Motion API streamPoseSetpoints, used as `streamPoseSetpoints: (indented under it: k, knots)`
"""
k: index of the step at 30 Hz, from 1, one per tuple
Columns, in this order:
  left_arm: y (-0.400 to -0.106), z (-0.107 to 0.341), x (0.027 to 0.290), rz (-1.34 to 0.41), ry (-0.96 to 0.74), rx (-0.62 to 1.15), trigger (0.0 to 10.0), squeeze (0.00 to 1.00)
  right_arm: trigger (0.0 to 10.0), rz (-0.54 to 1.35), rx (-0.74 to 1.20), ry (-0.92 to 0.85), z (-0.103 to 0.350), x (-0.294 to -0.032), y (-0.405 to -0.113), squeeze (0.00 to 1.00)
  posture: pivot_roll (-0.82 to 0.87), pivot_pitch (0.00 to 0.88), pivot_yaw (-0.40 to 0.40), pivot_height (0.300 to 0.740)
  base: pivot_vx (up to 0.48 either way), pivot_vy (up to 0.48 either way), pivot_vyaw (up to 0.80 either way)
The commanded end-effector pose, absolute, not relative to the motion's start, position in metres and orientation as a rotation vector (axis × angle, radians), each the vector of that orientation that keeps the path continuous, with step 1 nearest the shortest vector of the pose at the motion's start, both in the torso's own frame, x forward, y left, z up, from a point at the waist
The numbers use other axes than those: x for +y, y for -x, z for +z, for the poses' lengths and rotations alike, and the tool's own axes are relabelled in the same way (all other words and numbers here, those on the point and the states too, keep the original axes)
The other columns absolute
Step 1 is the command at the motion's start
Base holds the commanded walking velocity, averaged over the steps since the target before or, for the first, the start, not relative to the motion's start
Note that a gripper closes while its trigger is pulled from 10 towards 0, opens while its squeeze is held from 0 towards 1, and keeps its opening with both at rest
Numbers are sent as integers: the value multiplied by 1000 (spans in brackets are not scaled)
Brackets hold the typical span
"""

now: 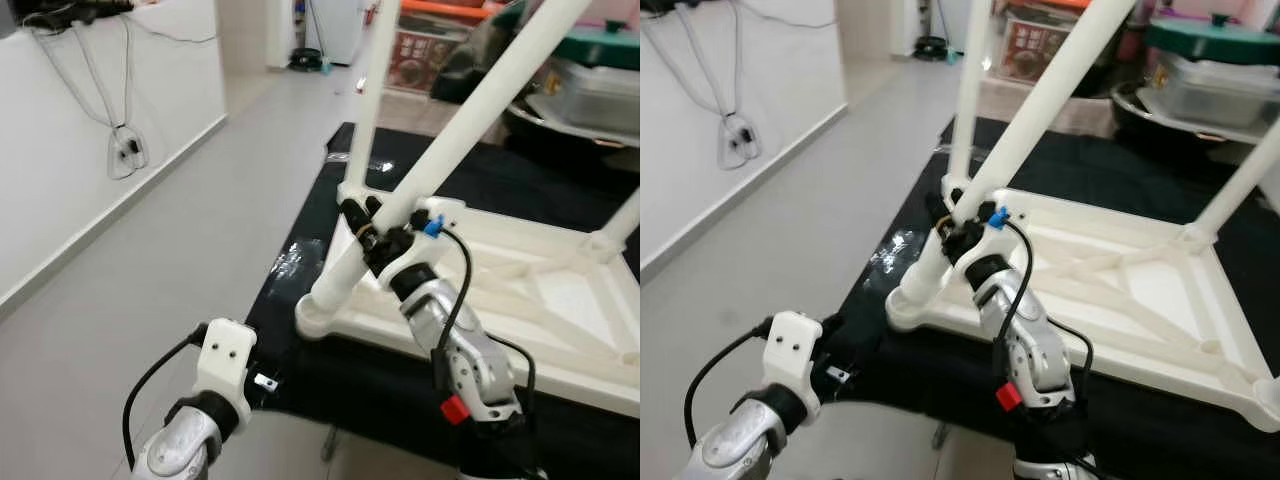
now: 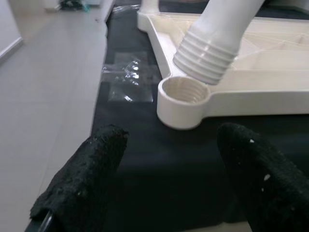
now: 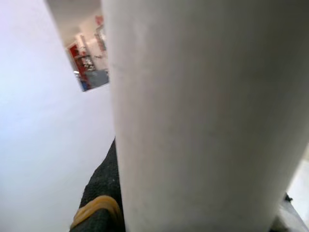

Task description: Building children table

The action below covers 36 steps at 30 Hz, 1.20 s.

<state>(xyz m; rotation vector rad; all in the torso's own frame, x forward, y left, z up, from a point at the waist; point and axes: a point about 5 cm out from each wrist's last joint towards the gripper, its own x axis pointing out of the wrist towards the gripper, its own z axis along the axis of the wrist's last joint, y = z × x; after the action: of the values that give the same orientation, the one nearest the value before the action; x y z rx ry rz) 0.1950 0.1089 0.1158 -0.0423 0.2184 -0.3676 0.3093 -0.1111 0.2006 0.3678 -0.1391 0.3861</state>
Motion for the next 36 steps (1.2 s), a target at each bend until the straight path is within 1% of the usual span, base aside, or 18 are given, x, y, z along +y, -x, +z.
streamPoseSetpoints:
  k: [1, 10, 13, 16, 18, 21, 28, 30, 34, 36]
  knots:
    - [-199, 117, 111, -361, 24, 216, 10000, 0, 10000, 377, -164, -360, 204, -112, -309, 0, 148, 22, -70, 740, 0, 0, 0]
    - [-202, 121, 114, -315, 33, 183, 10000, 0, 10000, 388, -178, -349, 207, -112, -308, 0, 140, 20, -70, 740, 0, 0, 0]
    - [-207, 135, 116, -263, 0, 76, 10000, 0, 10000, 321, -203, -241, 203, -116, -304, 0, 131, 19, -72, 740, 0, 0, 0]
    - [-208, 138, 116, -244, -14, 51, 10000, 0, 10000, 299, -206, -204, 201, -118, -303, 0, 131, 19, -72, 740, 0, 0, 0]
    - [-207, 143, 120, -186, -11, 22, 10000, 0, 10000, 261, -181, -141, 186, -120, -291, 0, 120, 23, -70, 740, 0, 0, 0]
    - [-208, 144, 125, -164, -38, 13, 10000, 0, 10000, 254, -135, -105, 172, -119, -277, 0, 113, 19, -67, 740, 0, 0, 0]
    - [-209, 151, 124, -169, -43, -10, 10000, 0, 10000, 230, -126, -99, 170, -119, -274, 0, 112, 20, -66, 740, 0, 0, 0]
    - [-216, 163, 123, -141, -47, -65, 10000, 0, 10000, 210, -161, -88, 177, -119, -278, 0, 112, 17, -66, 740, 0, 0, -800]
    - [-218, 168, 123, -130, -46, -83, 10000, 0, 10000, 201, -176, -84, 181, -119, -280, 0, 112, 17, -66, 740, 0, 0, -800]
    - [-221, 175, 124, -108, -43, -110, 10000, 0, 10000, 189, -204, -85, 188, -120, -284, 0, 113, 15, -71, 740, 0, 0, 0]
